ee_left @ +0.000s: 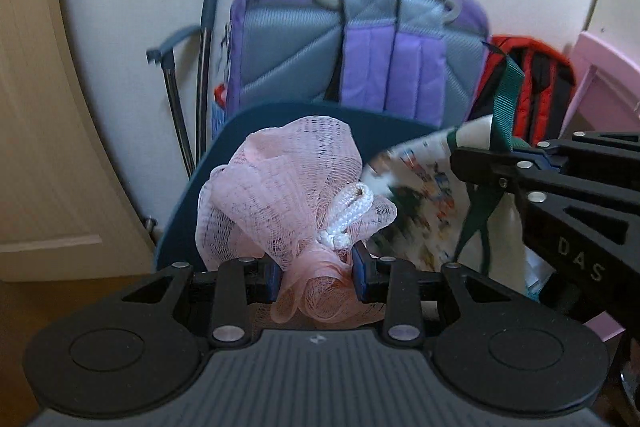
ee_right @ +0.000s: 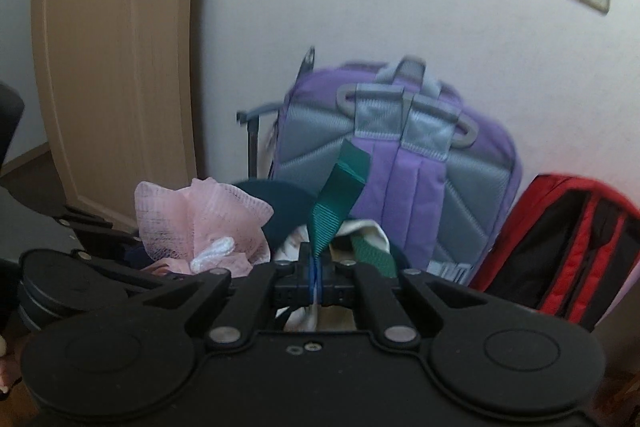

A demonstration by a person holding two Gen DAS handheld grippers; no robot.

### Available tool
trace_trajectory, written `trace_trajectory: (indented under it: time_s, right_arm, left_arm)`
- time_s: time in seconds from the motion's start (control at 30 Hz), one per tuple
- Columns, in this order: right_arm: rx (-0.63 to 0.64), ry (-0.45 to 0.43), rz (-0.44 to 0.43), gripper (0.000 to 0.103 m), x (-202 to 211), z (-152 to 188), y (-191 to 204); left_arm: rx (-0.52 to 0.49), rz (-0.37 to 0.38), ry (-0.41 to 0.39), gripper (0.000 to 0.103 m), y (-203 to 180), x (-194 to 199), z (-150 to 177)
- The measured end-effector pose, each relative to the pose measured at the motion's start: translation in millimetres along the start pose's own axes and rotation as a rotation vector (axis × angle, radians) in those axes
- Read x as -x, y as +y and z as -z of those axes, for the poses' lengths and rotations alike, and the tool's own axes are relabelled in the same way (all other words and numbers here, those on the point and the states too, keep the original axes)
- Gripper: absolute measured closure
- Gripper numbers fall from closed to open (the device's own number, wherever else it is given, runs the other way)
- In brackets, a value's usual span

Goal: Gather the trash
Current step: 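Lift both bags and carry them over the teal wastebasket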

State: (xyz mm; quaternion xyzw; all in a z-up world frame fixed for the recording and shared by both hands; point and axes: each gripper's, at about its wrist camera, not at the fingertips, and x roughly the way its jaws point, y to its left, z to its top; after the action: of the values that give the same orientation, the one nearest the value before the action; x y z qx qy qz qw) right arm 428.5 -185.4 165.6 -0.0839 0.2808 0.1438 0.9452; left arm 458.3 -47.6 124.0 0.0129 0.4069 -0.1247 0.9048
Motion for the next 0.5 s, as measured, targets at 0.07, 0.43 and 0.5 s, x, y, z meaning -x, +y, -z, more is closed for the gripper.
trace_trajectory:
  time_s: [0.07,0.43,0.5]
  right_arm:
    - [-0.002,0.032,-0.005,0.1,-11,2,1]
    - [0.005,0.136,-0.018,0.08,-34,21,7]
    - [0.001,0.135,-0.009,0.079,-29,21,5]
  left_arm:
    - [0.009,-0.001,0.027,0.07,4,-14,1]
    - [0.018,0.006,0.05,0.05,5,-29,10]
    - [0.013,0.007,0.041,0.047,3,-24,12]
